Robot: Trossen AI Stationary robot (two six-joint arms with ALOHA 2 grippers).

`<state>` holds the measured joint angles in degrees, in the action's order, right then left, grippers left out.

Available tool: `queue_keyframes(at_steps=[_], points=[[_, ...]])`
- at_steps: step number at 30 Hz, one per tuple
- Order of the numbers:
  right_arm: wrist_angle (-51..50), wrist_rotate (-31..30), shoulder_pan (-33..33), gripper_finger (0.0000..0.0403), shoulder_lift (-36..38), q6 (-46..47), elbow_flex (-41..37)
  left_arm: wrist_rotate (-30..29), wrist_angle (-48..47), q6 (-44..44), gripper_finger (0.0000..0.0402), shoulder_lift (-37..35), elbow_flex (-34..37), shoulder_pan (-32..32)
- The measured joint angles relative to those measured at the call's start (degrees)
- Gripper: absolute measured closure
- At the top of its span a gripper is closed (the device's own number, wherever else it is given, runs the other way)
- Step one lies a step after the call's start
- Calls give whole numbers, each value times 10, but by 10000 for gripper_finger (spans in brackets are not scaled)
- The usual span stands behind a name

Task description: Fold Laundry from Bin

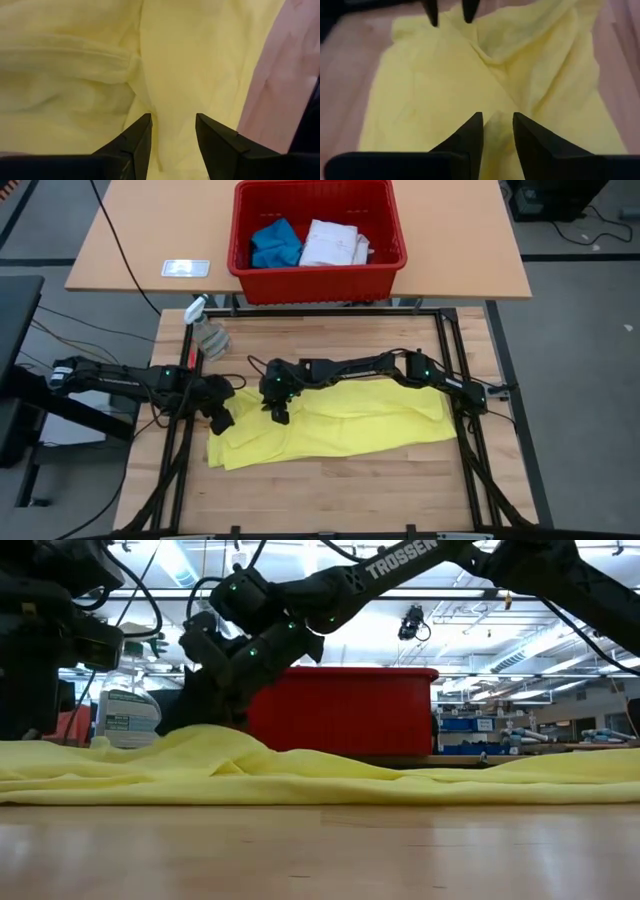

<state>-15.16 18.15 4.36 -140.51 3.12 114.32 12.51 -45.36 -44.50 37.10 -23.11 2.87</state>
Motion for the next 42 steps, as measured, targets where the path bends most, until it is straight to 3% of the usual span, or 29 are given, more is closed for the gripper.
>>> queue_keyframes(at_steps=[7, 11, 24, 34, 42], points=[[-28, 27, 0, 346, 0, -28, 0, 15, 0, -13, 244, 0, 0, 0], [-38, 5, -2, 357, 0, -36, 0, 23, 0, -15, 244, 0, 0, 0], [-46, -22, -1, 286, 0, -20, 0, 16, -23, 23, 244, 0, 1, 0], [-47, -33, -1, 286, 0, 15, 0, 16, -6, 7, 248, 0, 25, 0], [-59, -33, 1, 286, 0, 29, 0, 22, 52, -2, 284, 0, 67, 0]])
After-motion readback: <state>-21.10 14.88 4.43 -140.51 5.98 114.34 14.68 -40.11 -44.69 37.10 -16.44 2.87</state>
